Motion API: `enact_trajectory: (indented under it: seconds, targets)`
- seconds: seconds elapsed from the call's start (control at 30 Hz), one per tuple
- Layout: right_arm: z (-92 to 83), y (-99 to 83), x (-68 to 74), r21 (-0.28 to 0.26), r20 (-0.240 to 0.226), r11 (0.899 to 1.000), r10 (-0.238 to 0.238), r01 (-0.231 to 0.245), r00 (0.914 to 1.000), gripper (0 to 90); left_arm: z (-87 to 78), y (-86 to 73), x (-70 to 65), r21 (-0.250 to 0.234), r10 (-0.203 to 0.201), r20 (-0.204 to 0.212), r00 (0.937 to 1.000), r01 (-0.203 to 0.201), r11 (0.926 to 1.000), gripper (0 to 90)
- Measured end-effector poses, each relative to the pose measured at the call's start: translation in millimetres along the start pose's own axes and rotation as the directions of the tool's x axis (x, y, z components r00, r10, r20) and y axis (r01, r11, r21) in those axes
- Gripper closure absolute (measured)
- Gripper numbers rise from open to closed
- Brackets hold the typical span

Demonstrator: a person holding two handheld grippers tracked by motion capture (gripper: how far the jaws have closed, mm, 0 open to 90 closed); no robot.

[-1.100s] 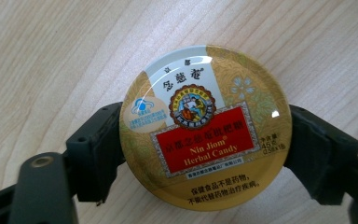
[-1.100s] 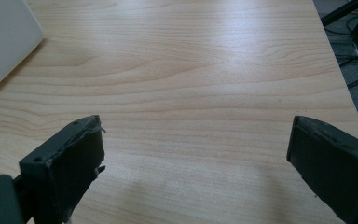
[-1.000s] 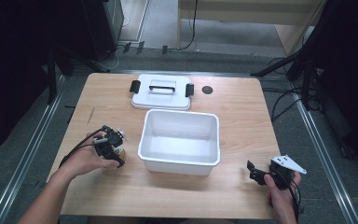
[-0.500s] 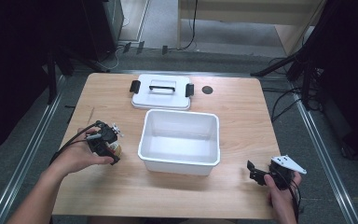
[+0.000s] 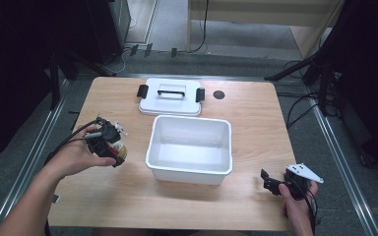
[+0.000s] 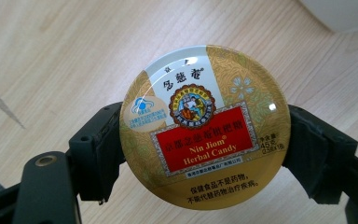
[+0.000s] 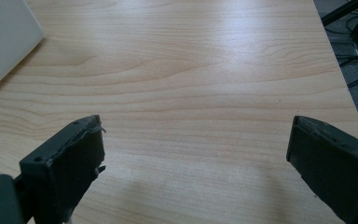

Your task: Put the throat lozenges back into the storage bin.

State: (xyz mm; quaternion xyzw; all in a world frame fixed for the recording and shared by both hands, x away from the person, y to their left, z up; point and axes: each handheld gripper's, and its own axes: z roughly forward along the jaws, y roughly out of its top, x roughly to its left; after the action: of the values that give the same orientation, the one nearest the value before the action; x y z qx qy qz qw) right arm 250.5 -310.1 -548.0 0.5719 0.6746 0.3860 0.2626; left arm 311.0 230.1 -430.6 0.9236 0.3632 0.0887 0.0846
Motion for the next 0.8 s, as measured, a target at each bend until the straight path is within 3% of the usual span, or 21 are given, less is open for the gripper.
enact_trajectory:
  seconds: [0.3,0.6,0.8]
  targets:
    - [0.1,0.0,0.0,-0.001,0.000,1.000,-0.001,0.001,1.0000,4.1,-24.1,11.3,-1.4,-0.017,0.012,-0.008,0.9999,-0.012,0.9998,21.5]
    - [0.1,0.1,-0.1,-0.001,0.000,1.000,-0.002,0.002,1.0000,4.1,-46.6,25.1,-5.2,-0.011,0.062,0.004,0.9981,-0.062,0.9980,21.5]
    - [0.2,0.0,0.0,0.000,0.002,1.000,-0.004,0.004,1.0000,4.0,-58.1,32.1,-6.1,-0.014,0.073,0.002,0.9974,-0.073,0.9973,21.5]
